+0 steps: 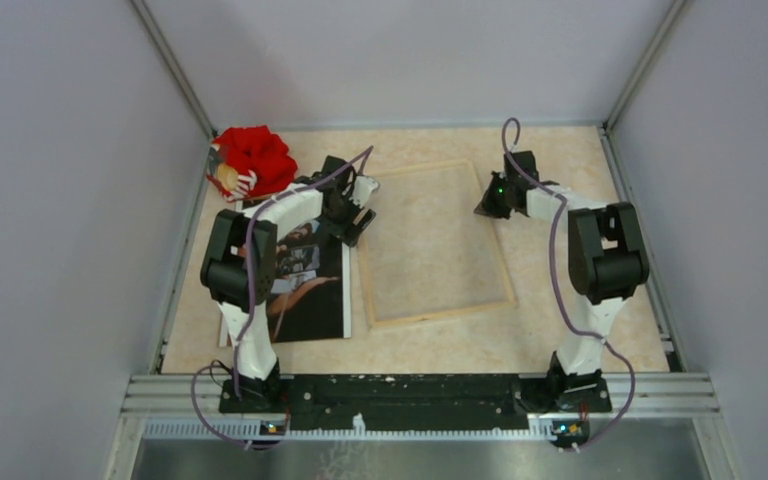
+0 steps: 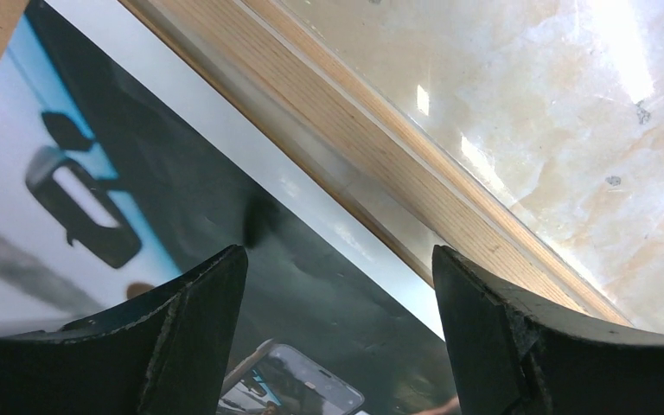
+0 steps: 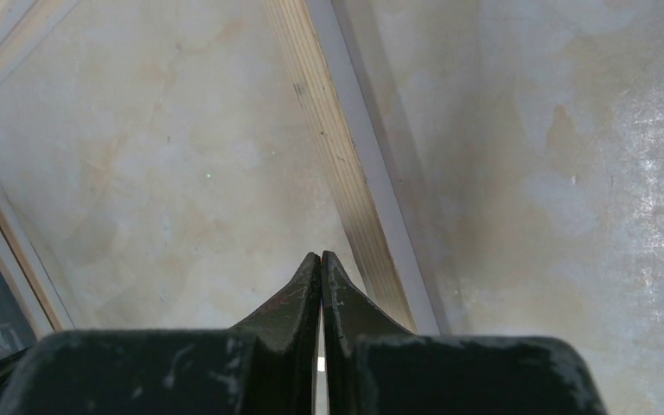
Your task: Put the photo into the frame
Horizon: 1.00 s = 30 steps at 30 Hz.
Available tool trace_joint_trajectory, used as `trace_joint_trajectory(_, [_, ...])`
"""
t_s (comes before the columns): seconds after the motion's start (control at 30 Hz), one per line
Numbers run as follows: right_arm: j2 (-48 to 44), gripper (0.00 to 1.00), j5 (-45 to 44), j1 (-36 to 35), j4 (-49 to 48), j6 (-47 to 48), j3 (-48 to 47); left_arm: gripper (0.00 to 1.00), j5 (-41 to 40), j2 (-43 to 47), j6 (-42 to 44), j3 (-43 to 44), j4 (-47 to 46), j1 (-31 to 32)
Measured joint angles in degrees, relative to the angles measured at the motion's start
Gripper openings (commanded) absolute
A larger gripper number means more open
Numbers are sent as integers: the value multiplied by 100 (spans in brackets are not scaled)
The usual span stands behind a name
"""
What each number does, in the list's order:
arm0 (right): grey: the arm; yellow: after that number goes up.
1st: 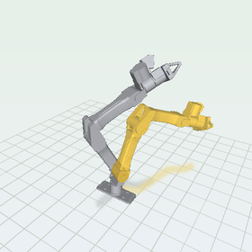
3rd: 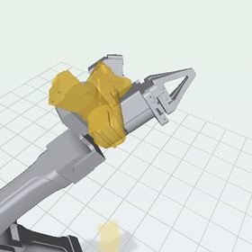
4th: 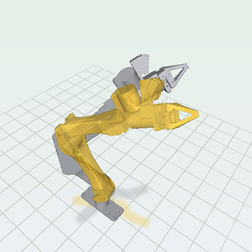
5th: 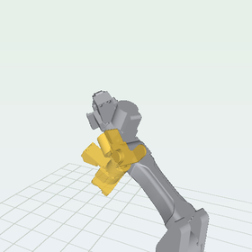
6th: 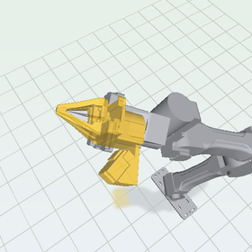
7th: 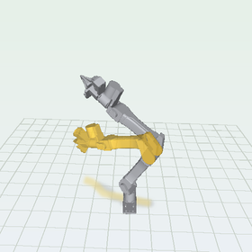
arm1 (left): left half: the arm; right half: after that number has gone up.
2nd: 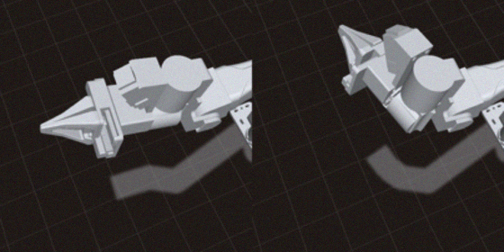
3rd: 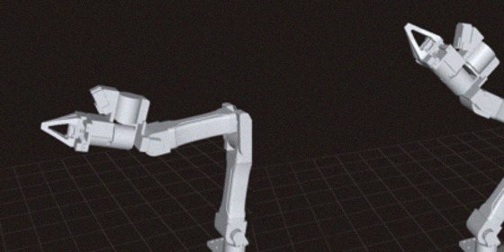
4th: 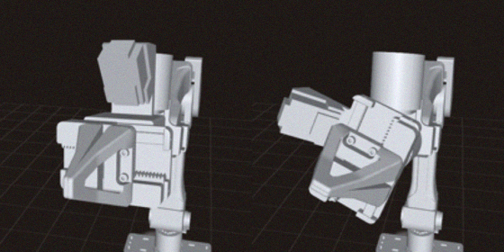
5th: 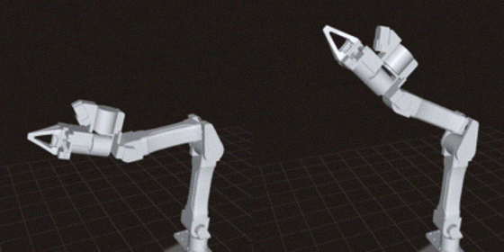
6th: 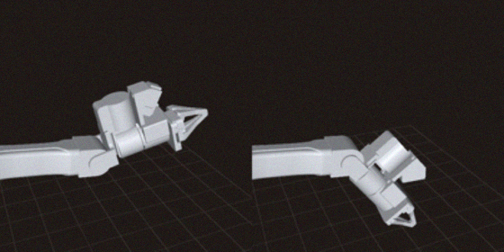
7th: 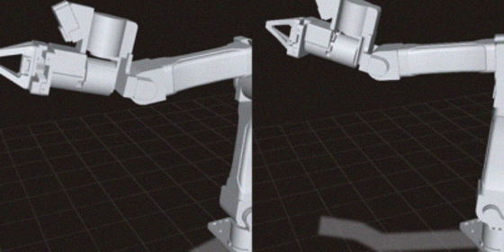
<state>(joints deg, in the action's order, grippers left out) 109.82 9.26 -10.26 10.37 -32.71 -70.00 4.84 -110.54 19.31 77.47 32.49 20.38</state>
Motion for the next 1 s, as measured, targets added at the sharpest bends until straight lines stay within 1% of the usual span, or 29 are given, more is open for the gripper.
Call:
trace_joint_trajectory(0.53, [-144, 0, -444, -114, -245, -48, 286, 85, 153, 2, -15, -35, -190, 0])
trace_joint_trajectory(1.0, [-181, 0, -1405, -483, -166, -55, 289, 85, 208, 9, -13, -66, -188, 0])
